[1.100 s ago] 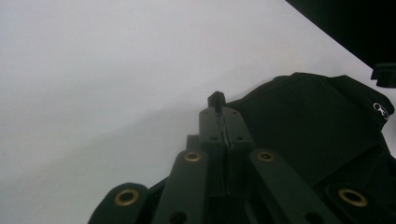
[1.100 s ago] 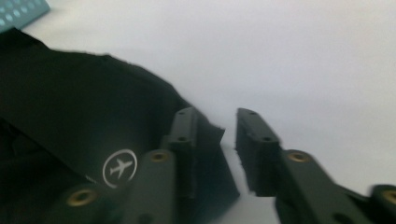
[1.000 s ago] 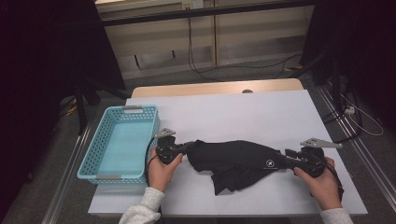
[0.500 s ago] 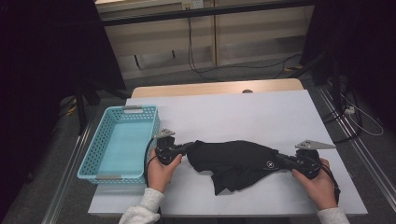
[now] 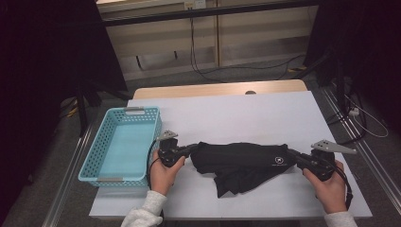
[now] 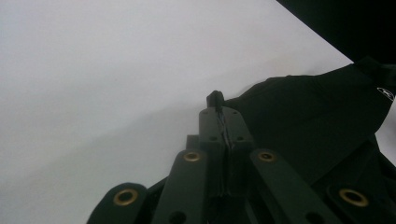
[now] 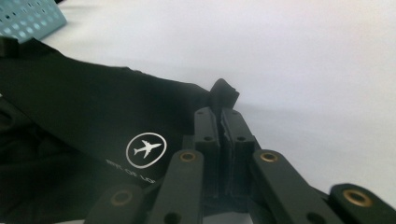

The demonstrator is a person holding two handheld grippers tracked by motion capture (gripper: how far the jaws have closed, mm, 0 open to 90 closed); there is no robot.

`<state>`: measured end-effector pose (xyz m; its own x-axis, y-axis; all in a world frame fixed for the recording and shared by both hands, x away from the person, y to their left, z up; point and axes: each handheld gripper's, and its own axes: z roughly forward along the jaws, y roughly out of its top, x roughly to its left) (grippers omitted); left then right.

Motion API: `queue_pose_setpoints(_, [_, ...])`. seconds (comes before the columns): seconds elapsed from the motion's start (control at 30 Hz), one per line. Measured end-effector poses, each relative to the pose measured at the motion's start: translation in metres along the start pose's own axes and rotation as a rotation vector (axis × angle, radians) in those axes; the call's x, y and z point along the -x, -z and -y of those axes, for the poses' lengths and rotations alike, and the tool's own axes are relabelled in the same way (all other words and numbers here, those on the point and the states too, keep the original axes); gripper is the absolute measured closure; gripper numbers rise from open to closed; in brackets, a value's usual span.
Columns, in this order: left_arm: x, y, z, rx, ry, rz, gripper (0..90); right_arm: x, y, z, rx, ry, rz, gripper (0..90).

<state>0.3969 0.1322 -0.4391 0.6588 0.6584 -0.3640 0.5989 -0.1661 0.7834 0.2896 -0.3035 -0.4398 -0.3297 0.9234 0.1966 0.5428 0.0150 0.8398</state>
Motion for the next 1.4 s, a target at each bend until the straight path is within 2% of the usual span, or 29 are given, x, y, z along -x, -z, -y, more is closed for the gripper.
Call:
queue_pose_setpoints(0.1, [-0.001, -0.002, 0.001, 0.000, -0.006, -0.012, 85.2, -0.001, 0.000, 0.000, -0.004, 0.009, -0.003, 86.6])
queue_pose_setpoints(0.13, [-0.002, -0.003, 0.002, 0.004, -0.009, -0.031, 79.0, -0.002, -0.001, 0.001, -0.008, 0.013, -0.005, 86.6])
queue_pose_setpoints(0.17, [-0.003, -0.003, 0.002, 0.008, -0.008, -0.053, 68.2, -0.002, -0.002, 0.001, -0.010, 0.019, -0.003, 86.5])
queue_pose_setpoints(0.2, [-0.004, -0.003, 0.002, 0.005, -0.004, -0.053, 62.8, -0.002, -0.002, 0.003, -0.011, 0.019, -0.002, 86.5])
queue_pose_setpoints(0.27, [-0.005, -0.004, 0.002, -0.009, 0.017, -0.036, 55.8, -0.002, -0.005, 0.005, -0.022, 0.029, -0.001, 86.4])
queue_pose_setpoints(0.37, [-0.003, -0.007, 0.002, -0.015, 0.013, -0.043, 42.6, -0.002, -0.005, 0.005, -0.026, 0.031, 0.004, 86.5])
queue_pose_setpoints(0.4, [-0.002, -0.007, 0.002, -0.014, 0.024, -0.041, 40.7, -0.002, -0.005, 0.005, -0.024, 0.025, 0.008, 86.5])
queue_pose_setpoints(0.5, [-0.002, -0.009, 0.004, -0.046, 0.035, -0.048, 42.5, -0.001, -0.004, 0.005, -0.022, 0.029, 0.011, 86.5])
queue_pose_setpoints(0.6, [-0.003, -0.011, 0.007, -0.068, 0.065, -0.019, 47.0, 0.000, -0.002, 0.004, -0.013, 0.026, 0.008, 86.5])
queue_pose_setpoints(0.73, [-0.003, -0.012, 0.009, -0.090, 0.081, 0.004, 59.8, 0.001, -0.001, 0.003, 0.005, 0.010, 0.001, 86.2])
queue_pose_setpoints(0.8, [-0.001, -0.013, 0.009, -0.098, 0.067, 0.031, 71.0, 0.002, 0.000, 0.003, 0.012, 0.004, -0.004, 86.1])
queue_pose_setpoints(0.87, [0.001, -0.011, 0.007, -0.094, 0.049, 0.035, 78.5, 0.001, 0.000, 0.003, 0.016, 0.000, -0.004, 86.1])
queue_pose_setpoints(0.97, [0.004, -0.005, 0.002, -0.057, 0.030, 0.034, 85.1, 0.001, 0.003, 0.002, 0.032, -0.007, -0.006, 86.1])
queue_pose_setpoints(1.1, [0.008, 0.010, -0.007, 0.018, 0.012, 0.031, 85.8, 0.000, 0.007, -0.001, 0.074, -0.011, -0.021, 86.1])
queue_pose_setpoints(1.23, [0.008, 0.018, -0.011, 0.071, 0.002, 0.024, 86.0, -0.004, 0.007, -0.004, 0.085, 0.003, -0.035, 86.0])
queue_pose_setpoints(1.4, [0.007, 0.021, -0.012, 0.089, -0.008, 0.014, 86.1, -0.008, 0.010, -0.009, 0.115, 0.019, -0.049, 86.4])
